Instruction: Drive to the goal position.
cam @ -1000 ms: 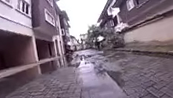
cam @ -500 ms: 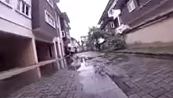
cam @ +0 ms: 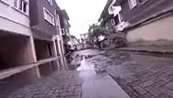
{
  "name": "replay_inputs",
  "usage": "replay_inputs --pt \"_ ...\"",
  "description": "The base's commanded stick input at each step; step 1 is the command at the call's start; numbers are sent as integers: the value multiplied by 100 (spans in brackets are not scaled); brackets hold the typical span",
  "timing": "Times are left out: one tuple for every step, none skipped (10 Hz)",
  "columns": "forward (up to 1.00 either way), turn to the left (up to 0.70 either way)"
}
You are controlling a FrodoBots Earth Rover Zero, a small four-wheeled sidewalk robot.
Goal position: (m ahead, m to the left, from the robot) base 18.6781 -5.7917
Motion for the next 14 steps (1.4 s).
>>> replay_inputs --pt "50 0" --pt "50 0" --pt "50 0" --pt "50 0" --pt "50 0" --pt "50 0" --pt "50 0" --pt "50 0" --pt "50 0" --pt "50 0" --pt "50 0" --pt "50 0" --pt "50 0" --pt "50 0"
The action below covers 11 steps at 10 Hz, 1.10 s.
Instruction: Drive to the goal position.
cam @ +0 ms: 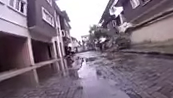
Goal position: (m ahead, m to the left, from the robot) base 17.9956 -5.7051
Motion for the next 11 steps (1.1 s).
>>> replay_inputs --pt "50 0" --pt "50 0" --pt "50 0" --pt "50 0" --pt "50 0" --pt "50 0" --pt "50 0" --pt "50 0" --pt "50 0" --pt "50 0" --pt "50 0"
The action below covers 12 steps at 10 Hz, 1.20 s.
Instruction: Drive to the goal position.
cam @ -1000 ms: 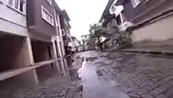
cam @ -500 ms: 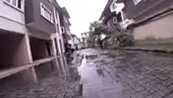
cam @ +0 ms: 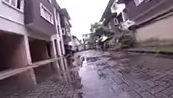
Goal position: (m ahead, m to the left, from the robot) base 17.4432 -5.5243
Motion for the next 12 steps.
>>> replay_inputs --pt "50 0" --pt "50 0" --pt "50 0" --pt "50 0" --pt "50 0" --pt "50 0" --pt "50 0" --pt "50 0" --pt "50 0" --pt "50 0" --pt "50 0" --pt "50 0"
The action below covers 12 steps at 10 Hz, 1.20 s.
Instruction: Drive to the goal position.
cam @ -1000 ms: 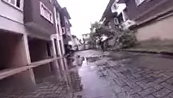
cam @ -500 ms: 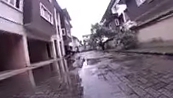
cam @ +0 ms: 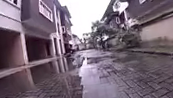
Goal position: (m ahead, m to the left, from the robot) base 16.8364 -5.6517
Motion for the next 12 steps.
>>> replay_inputs --pt "50 0" --pt "50 0" --pt "50 0" --pt "50 0" --pt "50 0" --pt "50 0" --pt "50 0" --pt "50 0" --pt "50 0" --pt "50 0" --pt "48 0" --pt "43 0"
